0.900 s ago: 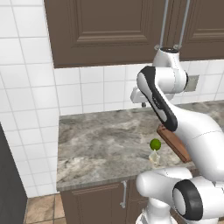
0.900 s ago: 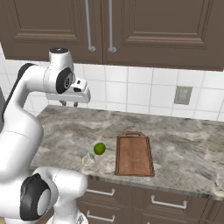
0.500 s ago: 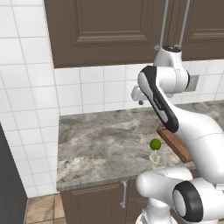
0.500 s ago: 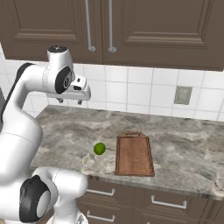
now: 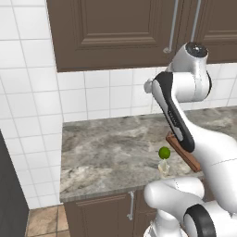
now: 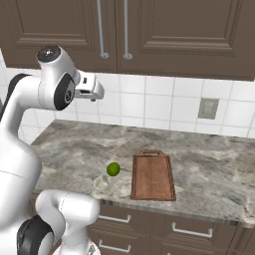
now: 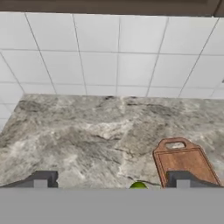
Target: Open the cabinet. Place the bowl and condiment on the counter. Then place the lime and garlic on the cutting board.
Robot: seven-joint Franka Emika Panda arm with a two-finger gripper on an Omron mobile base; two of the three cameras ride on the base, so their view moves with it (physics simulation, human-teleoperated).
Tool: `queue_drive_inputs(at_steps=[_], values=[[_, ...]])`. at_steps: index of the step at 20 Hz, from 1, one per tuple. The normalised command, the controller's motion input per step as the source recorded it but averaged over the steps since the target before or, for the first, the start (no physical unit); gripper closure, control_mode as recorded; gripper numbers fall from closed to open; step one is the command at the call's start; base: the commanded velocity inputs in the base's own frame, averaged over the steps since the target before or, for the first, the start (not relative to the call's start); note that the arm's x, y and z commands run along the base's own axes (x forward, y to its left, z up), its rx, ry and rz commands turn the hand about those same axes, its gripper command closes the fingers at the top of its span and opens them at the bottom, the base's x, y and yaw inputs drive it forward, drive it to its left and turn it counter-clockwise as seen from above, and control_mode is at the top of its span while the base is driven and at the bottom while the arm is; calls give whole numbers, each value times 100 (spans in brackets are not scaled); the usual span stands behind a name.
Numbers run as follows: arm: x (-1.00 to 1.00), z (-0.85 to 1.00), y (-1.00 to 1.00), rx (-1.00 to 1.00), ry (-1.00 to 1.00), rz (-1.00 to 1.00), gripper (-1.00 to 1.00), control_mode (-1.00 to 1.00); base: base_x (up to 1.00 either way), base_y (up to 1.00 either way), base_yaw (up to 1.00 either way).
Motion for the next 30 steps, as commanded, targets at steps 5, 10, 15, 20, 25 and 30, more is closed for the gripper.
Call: queue_drive_inputs(at_steps=[5, 10, 15, 20, 25, 30], values=[[9, 99, -39, 3, -25, -10, -100, -100, 0, 0, 0], [39, 90, -10, 0, -30, -12, -100, -100, 0, 0, 0], [42, 54, -1, 0, -24, -6, -100, -100, 0, 0, 0], [46, 11, -22, 2, -23, -1, -100, -100, 0, 0, 0], [59, -5, -7, 3, -9, 1, -100, -100, 0, 0, 0], [64, 0, 0, 0, -6, 2, -100, -100, 0, 0, 0]])
